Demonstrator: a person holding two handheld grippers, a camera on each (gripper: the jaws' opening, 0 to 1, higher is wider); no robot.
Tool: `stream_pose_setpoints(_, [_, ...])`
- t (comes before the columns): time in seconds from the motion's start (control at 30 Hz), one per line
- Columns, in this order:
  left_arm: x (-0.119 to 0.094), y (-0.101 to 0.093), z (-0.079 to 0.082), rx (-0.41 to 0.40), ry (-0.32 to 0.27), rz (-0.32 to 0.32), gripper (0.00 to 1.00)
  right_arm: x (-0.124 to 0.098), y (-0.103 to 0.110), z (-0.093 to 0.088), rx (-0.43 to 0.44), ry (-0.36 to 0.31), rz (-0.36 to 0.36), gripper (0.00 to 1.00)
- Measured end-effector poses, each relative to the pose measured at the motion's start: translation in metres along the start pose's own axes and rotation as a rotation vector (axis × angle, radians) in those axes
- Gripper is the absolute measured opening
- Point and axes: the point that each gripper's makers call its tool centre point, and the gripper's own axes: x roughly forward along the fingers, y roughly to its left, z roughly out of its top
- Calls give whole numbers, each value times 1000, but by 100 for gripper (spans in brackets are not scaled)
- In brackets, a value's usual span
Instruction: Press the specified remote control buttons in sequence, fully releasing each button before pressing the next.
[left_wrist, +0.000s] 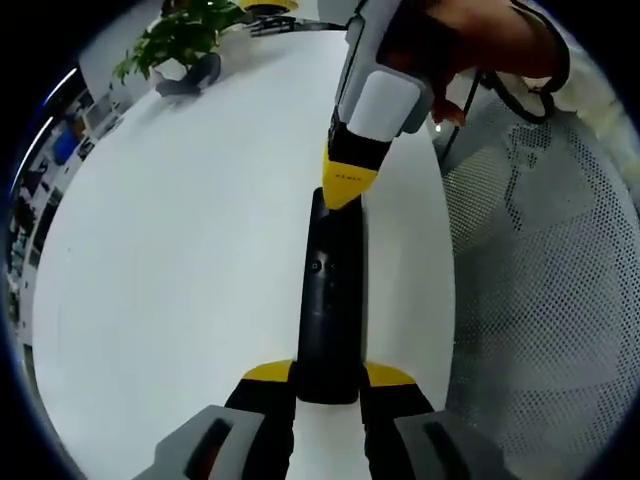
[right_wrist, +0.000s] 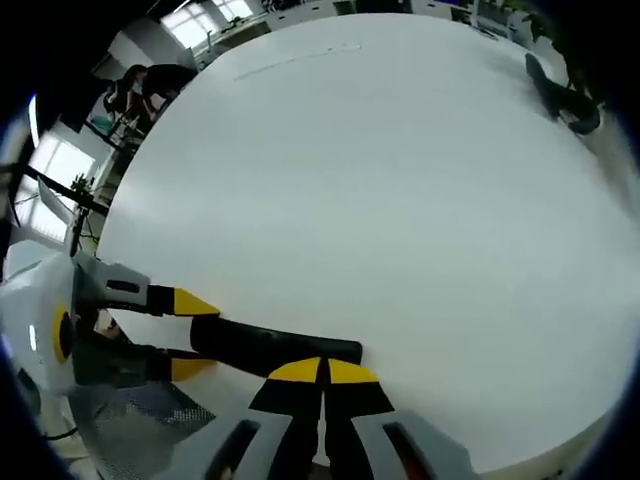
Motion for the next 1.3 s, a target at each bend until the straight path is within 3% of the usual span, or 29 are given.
stream_pose_setpoints(0.4, [0, 0, 0, 9, 9, 2, 24, -1, 3, -1, -20, -37, -15, 0])
stream_pose_setpoints(0.63, [0, 0, 0, 4, 3, 1, 24, 2, 17, -1, -37, -28, 35, 0])
stream_pose_setpoints(1.3, [0, 0, 0, 2, -3, -1, 24, 5, 12, 1, -18, -17, 21, 0])
